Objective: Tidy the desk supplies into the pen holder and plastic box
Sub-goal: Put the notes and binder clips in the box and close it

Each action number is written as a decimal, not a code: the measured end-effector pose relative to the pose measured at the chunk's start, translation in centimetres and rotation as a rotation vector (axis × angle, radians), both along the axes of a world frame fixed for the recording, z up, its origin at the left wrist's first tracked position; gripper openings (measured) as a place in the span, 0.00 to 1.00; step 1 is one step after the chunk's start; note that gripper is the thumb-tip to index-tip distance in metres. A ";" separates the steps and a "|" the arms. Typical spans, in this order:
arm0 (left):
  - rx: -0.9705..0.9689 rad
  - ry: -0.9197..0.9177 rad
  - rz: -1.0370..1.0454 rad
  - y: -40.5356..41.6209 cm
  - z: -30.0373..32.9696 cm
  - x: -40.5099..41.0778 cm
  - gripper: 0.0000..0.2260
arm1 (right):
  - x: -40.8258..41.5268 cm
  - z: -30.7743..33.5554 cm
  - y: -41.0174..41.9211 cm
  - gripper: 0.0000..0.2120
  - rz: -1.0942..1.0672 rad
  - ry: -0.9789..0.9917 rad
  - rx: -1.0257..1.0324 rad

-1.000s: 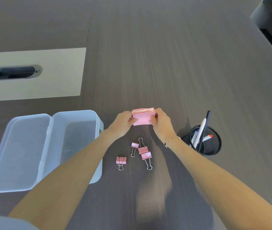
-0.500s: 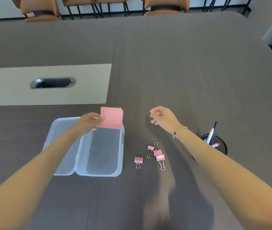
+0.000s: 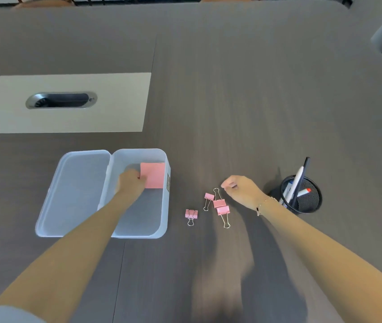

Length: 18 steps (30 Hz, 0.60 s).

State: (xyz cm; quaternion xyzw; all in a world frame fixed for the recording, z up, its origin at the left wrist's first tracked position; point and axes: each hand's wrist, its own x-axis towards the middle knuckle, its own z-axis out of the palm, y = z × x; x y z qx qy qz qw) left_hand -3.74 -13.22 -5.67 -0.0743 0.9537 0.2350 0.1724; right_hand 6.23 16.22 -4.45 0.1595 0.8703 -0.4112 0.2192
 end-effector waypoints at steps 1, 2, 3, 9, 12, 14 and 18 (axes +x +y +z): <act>-0.038 0.034 0.009 0.3 0.5 0.2 0.15 | 0.3 -0.1 0.0 0.12 0.016 -0.004 0.016; -0.050 0.104 0.033 0.8 1.2 0.3 0.11 | 0.5 -0.2 0.0 0.11 0.023 -0.003 0.034; -0.016 0.195 0.065 1.5 2.4 0.4 0.10 | 0.7 -0.1 -0.1 0.10 0.023 0.002 0.057; 0.228 0.202 -0.773 8.3 9.6 4.4 0.12 | 3.0 0.5 -3.1 0.27 0.180 -0.019 0.335; -0.118 -0.010 -1.058 10.4 8.1 6.3 0.19 | 3.9 0.0 -4.0 0.31 0.211 0.011 0.419; -0.274 -0.060 -1.041 10.9 6.4 7.1 0.25 | 4.3 -0.5 -4.0 0.31 0.168 0.004 0.412; -0.364 -0.153 -0.960 10.6 3.8 8.1 0.27 | 4.6 -1.0 -3.0 0.21 0.109 -0.010 0.333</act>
